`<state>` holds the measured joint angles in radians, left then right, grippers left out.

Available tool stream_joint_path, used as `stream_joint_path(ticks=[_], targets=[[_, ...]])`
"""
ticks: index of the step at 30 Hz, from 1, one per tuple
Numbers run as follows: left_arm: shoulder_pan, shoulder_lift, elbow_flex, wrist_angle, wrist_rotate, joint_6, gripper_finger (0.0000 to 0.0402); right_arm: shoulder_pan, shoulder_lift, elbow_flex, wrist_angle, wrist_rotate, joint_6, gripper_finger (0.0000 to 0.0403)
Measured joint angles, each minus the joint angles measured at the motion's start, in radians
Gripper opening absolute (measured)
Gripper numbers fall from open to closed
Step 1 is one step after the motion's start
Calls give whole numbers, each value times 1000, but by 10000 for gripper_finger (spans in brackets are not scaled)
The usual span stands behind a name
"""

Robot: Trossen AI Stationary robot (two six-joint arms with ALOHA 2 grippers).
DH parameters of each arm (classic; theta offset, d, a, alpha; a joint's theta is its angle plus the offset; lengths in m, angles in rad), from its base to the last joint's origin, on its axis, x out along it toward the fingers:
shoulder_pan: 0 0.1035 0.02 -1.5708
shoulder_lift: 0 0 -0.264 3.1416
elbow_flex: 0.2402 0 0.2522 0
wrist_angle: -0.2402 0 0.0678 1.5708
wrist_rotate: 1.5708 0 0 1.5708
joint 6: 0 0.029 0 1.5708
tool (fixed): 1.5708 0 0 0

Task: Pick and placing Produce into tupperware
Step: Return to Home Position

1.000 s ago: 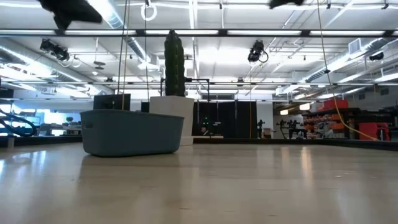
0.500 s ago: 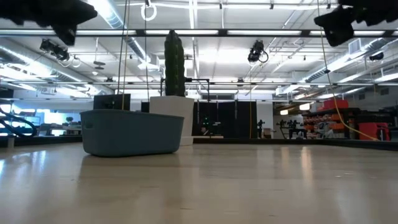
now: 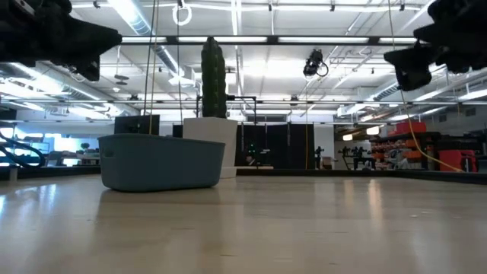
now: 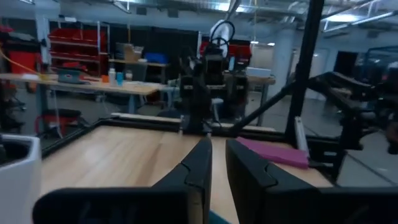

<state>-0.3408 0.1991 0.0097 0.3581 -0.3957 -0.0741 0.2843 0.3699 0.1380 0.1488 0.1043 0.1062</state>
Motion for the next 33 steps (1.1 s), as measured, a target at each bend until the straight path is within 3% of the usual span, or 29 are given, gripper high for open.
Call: stream_joint_path(ticks=[7,14,23,33], targets=[[19,4,0,-10,-3,1,59,-35,-8,-113,166,-5,35,258],[18,4,-1,-25,-3,-85,53,-35,-10,-116,99,-35,108,258],[18,4,-1,-26,-3,-98,57,-35,-138,-116,85,-34,15,258],[18,4,-2,-26,-3,-97,56,-35,-300,-116,-62,84,-42,258]])
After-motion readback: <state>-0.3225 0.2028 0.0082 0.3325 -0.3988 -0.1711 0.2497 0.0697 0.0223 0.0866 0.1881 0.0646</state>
